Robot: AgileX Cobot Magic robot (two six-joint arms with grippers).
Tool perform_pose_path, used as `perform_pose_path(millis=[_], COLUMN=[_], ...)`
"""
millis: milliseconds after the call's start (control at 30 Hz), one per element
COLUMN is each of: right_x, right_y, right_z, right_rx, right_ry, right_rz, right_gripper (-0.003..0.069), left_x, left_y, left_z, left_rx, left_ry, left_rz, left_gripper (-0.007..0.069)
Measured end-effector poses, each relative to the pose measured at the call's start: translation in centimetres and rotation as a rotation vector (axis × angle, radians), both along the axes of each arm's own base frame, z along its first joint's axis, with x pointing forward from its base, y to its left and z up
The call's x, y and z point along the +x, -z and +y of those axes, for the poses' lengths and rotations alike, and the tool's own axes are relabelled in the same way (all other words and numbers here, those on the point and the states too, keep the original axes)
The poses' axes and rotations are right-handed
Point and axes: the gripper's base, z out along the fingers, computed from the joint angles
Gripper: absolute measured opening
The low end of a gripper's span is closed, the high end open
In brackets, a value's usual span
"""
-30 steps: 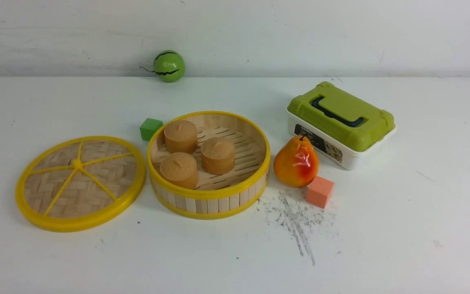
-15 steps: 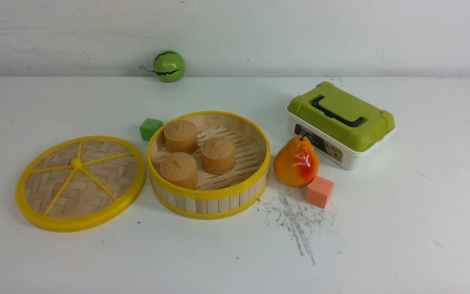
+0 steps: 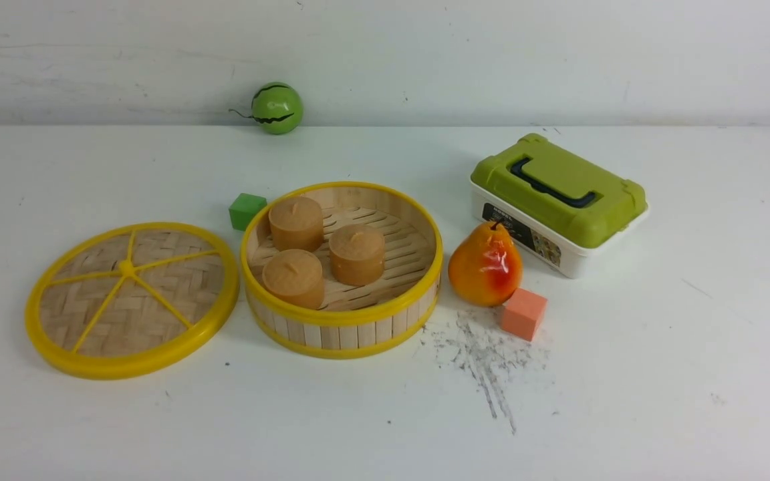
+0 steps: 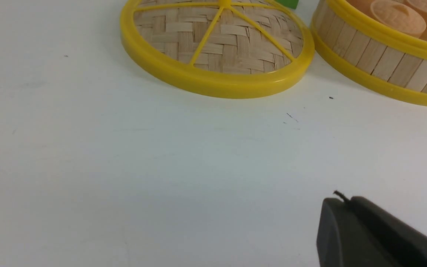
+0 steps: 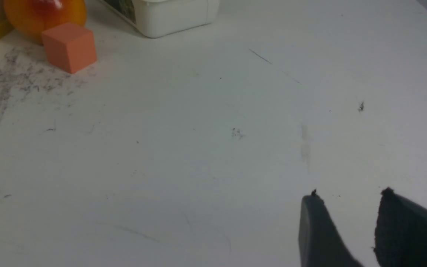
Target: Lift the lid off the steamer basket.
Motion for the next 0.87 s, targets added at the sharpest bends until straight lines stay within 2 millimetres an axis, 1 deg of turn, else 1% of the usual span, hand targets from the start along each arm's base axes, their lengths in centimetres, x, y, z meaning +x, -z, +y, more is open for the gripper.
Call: perform_pose_path(millis=[867], right_x=[0.0], right_y=[0.0], right_z=[0.0], right_rx=[0.0], right_ry=[0.0], right_rz=[0.0], right_gripper=[0.0239], left_x=[0.0], left_y=[0.0], left_z=[0.0], left_rx=[0.0], left_ry=[0.0], left_rz=[0.0], left_gripper=[0.0029])
